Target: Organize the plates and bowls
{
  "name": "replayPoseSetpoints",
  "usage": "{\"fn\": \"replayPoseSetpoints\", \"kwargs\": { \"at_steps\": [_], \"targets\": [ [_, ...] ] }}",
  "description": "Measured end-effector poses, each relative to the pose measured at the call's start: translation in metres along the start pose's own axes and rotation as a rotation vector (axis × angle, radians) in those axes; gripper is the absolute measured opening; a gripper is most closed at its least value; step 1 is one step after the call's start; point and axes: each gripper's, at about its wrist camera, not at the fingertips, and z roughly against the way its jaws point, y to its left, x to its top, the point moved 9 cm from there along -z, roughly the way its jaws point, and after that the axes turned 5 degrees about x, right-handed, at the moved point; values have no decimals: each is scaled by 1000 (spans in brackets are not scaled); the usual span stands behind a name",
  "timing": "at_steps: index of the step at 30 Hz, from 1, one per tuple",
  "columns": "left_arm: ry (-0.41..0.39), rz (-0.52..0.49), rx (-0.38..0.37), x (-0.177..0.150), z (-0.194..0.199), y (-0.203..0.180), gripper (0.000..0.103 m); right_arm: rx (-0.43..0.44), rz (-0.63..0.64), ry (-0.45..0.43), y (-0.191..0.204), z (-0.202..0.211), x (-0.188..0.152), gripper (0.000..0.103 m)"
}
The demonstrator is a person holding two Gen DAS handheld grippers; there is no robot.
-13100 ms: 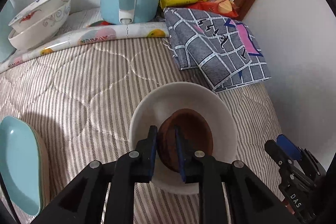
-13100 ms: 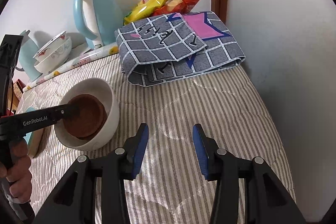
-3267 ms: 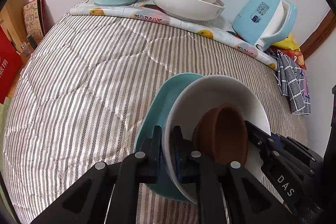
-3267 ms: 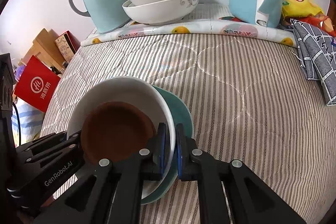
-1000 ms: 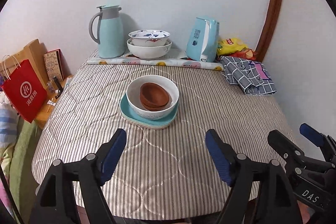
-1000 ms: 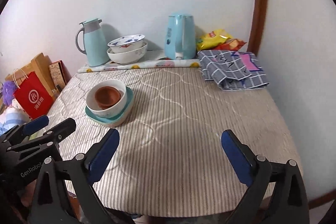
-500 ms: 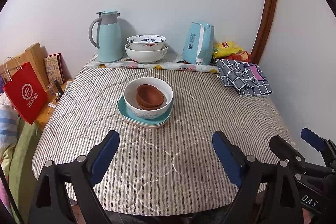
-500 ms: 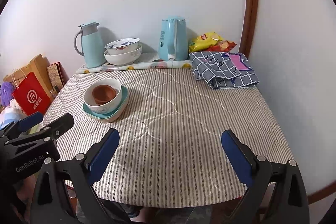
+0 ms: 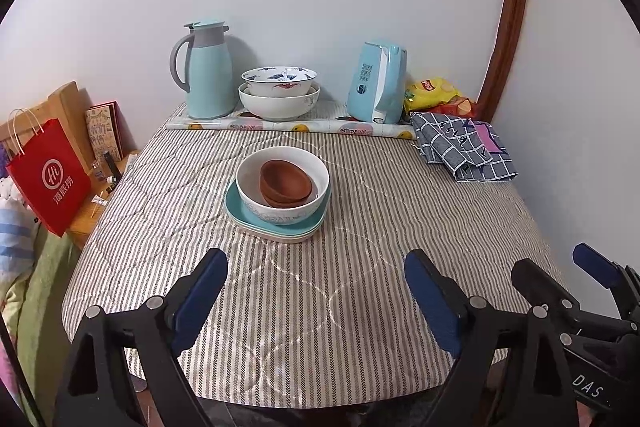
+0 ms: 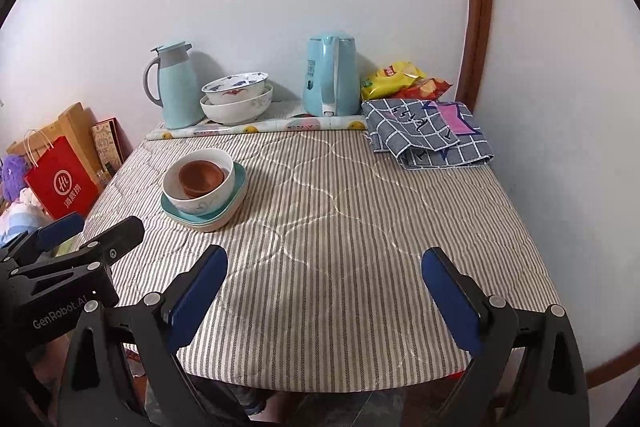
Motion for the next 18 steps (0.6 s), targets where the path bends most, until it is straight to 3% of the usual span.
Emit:
{"fn": "replayPoseSetpoints", "kwargs": {
  "at_steps": [18],
  "targets": [
    [-2, -6, 2, 1, 2, -2, 90, -7, -5, 6, -1, -2, -1, 97]
  ]
}}
